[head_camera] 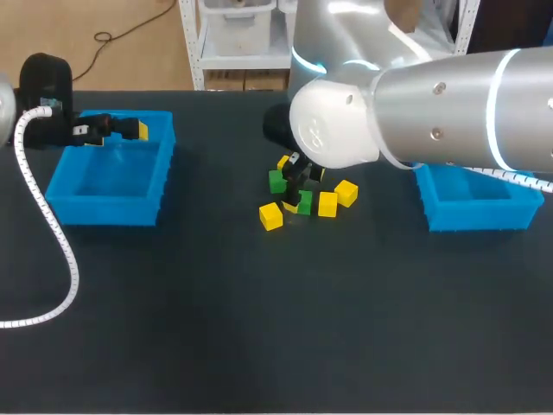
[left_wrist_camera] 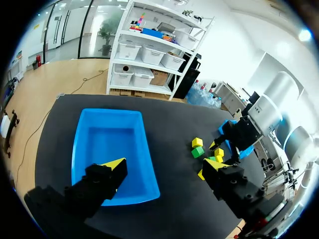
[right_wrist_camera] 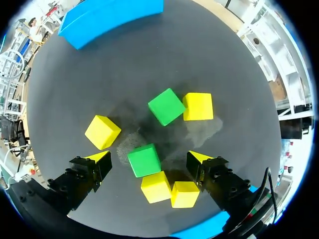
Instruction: Put the green cubes in the right bin and the yellow cubes in the left bin.
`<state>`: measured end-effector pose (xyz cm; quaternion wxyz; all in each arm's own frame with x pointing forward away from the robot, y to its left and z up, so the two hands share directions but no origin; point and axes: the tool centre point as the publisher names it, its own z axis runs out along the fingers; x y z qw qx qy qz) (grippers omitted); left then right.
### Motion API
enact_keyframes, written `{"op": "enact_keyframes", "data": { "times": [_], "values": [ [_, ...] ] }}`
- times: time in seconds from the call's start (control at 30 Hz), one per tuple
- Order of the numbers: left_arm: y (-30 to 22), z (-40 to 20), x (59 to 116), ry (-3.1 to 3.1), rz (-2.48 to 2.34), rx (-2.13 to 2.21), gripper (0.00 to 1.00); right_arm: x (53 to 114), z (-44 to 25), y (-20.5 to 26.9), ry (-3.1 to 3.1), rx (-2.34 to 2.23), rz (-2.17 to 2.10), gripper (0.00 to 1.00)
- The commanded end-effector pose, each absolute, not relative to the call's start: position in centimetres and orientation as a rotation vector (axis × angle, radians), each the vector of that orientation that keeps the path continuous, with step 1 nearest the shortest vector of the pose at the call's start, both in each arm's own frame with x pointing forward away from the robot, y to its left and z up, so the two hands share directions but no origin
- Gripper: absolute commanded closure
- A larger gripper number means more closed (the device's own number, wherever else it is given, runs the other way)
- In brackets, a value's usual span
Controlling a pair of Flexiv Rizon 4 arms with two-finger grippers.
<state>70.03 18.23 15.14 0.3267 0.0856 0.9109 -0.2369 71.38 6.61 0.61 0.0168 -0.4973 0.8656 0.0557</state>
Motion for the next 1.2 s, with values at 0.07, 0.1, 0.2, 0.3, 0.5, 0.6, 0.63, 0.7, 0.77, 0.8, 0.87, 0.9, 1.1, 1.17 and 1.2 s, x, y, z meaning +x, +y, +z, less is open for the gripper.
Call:
{"op": "enact_keyframes", "data": {
  "times": [0.07,0.1,0.2,0.3,0.5,0.6,0.63,0.7,0.77,0.8,0.87,0.9,1.1,1.17,1.2],
  "values": [
    [18.5,15.0,70.0,2.376,-0.634,0.23,0.0,70.4,0.7,6.1,2.698,-1.546,0.164,0.0],
    [18.5,15.0,70.0,2.376,-0.634,0.23,0.0,70.1,0.6,6.1,2.7,-1.55,0.161,0.0],
    [18.5,15.0,70.0,2.376,-0.634,0.23,0.0,70.0,-0.3,6.0,2.723,-1.551,0.147,0.0],
    [18.5,15.0,70.0,2.376,-0.634,0.23,0.0,70.1,-1.0,6.0,2.735,-1.549,0.145,0.0],
    [18.5,15.0,70.0,2.376,-0.634,0.23,0.0,70.8,-2.2,6.3,2.75,-1.55,0.121,0.0],
    [18.5,15.0,70.0,2.376,-0.634,0.23,0.0,70.9,-2.2,6.4,2.749,-1.551,0.109,0.0],
    [18.5,15.0,70.0,2.376,-0.634,0.23,0.0,70.9,-2.2,6.5,2.747,-1.554,0.106,0.0],
    [18.5,15.0,70.0,2.376,-0.634,0.23,0.0,70.9,-2.2,6.5,2.744,-1.554,0.096,0.5],
    [18.5,15.0,70.0,2.376,-0.634,0.23,0.0,70.9,-2.2,6.5,2.746,-1.543,0.086,1.0],
    [18.5,15.0,70.0,2.376,-0.634,0.23,0.0,70.9,-2.2,6.5,2.746,-1.543,0.084,1.0],
    [18.5,15.0,70.0,2.376,-0.634,0.23,0.0,70.9,-2.2,6.5,2.745,-1.541,0.078,1.0],
    [18.5,15.0,70.0,2.376,-0.634,0.23,0.0,71.0,-2.2,6.5,2.745,-1.538,0.074,1.0],
    [18.5,15.0,70.0,2.376,-0.634,0.23,0.0,71.2,-2.0,6.4,2.748,-1.516,0.052,1.0],
    [18.5,15.0,70.0,2.376,-0.634,0.23,0.0,71.4,-1.5,6.3,2.733,-1.507,0.044,1.0],
    [18.5,15.0,70.0,2.376,-0.634,0.23,0.0,71.7,-1.0,6.2,2.726,-1.49,0.044,1.0]
  ]
}}
